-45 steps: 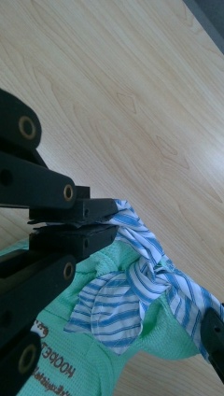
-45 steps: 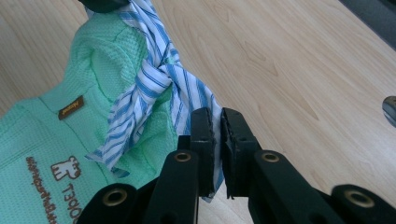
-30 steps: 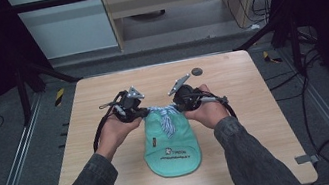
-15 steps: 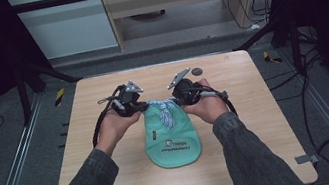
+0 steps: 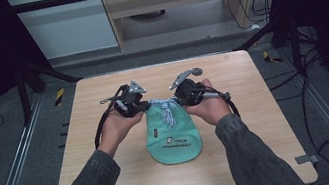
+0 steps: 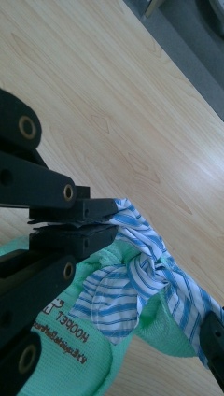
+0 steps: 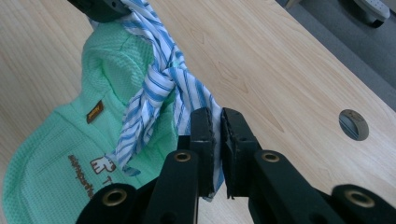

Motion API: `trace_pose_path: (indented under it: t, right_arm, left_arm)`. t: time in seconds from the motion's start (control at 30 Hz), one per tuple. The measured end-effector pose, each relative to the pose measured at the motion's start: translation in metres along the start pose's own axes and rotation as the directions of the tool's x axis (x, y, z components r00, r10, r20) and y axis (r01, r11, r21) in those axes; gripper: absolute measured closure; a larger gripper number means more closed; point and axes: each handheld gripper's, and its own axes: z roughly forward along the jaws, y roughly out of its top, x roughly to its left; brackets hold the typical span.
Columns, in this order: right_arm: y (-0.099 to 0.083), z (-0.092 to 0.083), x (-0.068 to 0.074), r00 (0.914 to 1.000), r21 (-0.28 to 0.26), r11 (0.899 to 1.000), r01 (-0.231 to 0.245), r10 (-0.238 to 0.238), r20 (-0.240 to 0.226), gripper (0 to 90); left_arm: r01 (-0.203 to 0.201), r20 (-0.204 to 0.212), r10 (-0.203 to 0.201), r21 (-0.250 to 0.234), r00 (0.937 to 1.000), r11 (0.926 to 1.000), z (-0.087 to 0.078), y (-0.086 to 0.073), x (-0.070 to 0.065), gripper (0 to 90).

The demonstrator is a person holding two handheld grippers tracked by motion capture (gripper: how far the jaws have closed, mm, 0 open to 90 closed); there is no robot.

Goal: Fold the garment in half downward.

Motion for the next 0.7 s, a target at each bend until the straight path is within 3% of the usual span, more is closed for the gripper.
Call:
trace_pose_path:
  t: [0.43, 0.7]
  right_arm:
    - [-0.019, 0.002, 0.012, 0.9999, -0.012, 1.000, 0.003, -0.003, -0.011, 83.6]
    - [-0.015, 0.000, 0.010, 1.0000, -0.014, 1.000, -0.008, 0.008, 0.000, 83.7]
  left_arm:
    - [0.001, 0.017, -0.001, -0.001, 0.9998, 1.0000, 0.007, -0.011, -0.008, 86.5]
    - [0.019, 0.020, -0.018, -0.013, 0.9996, 0.9997, 0.008, -0.006, -0.002, 86.6]
